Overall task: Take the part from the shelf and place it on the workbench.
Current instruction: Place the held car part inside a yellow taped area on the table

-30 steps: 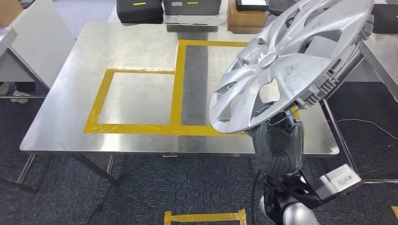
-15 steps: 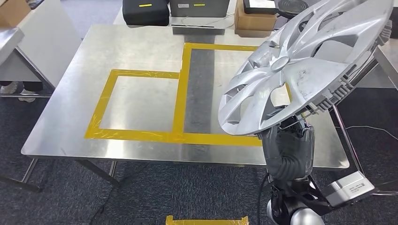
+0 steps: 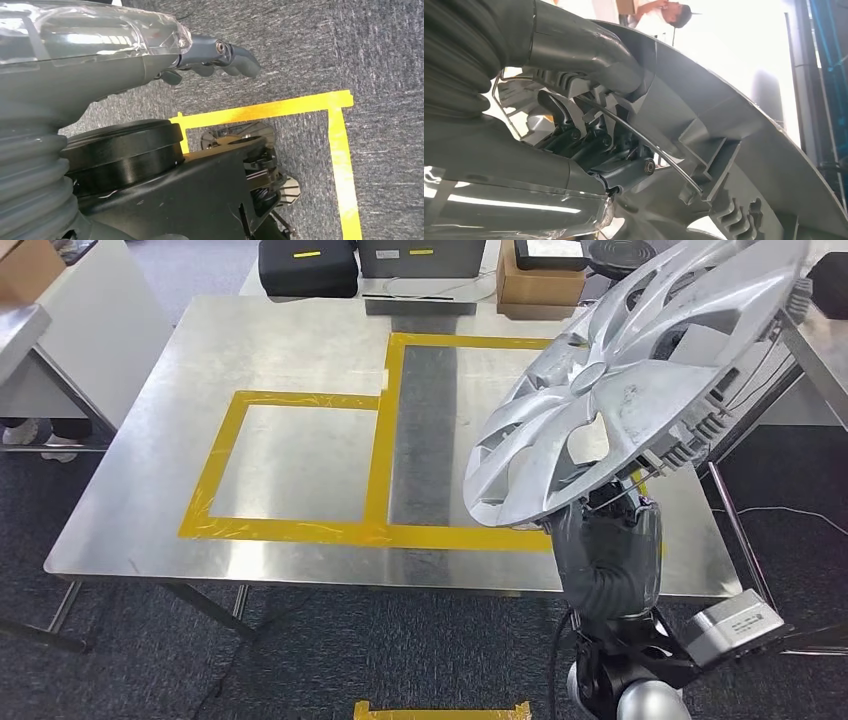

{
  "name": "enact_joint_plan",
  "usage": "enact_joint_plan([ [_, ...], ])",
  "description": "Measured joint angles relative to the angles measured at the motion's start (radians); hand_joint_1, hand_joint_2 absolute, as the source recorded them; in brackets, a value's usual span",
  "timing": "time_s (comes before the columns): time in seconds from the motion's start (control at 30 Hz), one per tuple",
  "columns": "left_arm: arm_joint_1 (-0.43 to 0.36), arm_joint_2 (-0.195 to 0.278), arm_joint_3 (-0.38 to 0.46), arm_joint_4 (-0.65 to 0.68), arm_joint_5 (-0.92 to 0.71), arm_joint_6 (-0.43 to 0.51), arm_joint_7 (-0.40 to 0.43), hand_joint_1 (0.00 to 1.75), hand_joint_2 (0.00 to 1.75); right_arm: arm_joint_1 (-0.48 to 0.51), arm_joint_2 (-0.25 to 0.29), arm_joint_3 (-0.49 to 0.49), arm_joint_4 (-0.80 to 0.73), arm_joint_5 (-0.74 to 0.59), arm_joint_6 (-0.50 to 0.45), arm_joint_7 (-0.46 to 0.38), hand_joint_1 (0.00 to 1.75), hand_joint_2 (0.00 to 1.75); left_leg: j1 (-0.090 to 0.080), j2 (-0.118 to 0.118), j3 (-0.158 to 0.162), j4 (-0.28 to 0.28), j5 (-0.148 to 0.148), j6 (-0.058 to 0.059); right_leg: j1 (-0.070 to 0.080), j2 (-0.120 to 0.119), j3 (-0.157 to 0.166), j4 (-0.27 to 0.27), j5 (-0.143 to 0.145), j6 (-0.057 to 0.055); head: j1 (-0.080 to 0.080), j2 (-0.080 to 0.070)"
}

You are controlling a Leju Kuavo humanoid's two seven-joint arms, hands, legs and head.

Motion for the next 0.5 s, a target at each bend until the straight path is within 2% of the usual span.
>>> enact_joint_plan([
  [0.33, 0.000, -0.002, 0.000, 0.000, -0.007, -0.008, 0.000, 0.00, 1.75, -0.040, -0.030, -0.014, 0.014, 0.039, 0.028, 0.068, 1.75, 1.75, -0.003, 0.001, 0.000, 0.000, 0.000, 0.001, -0.002, -0.001, 0.003, -0.003, 0.001, 0.000, 0.002, 0.000],
  [0.4, 0.000, -0.002, 0.000, 0.000, -0.010, -0.010, -0.001, 0.00, 1.75, -0.061, -0.043, -0.013, 0.020, 0.074, 0.056, 0.126, 1.75, 1.75, -0.003, 0.002, 0.000, 0.000, 0.000, 0.001, -0.003, -0.001, 0.003, -0.003, 0.002, 0.001, 0.002, 0.000],
  [0.5, 0.000, -0.002, 0.000, 0.000, -0.020, -0.015, -0.004, 0.00, 1.75, -0.124, -0.074, -0.011, 0.032, 0.150, 0.148, 0.269, 1.75, 1.75, -0.003, 0.005, 0.000, 0.000, 0.000, 0.001, -0.003, 0.000, 0.003, -0.004, 0.002, 0.002, 0.002, 0.000],
])
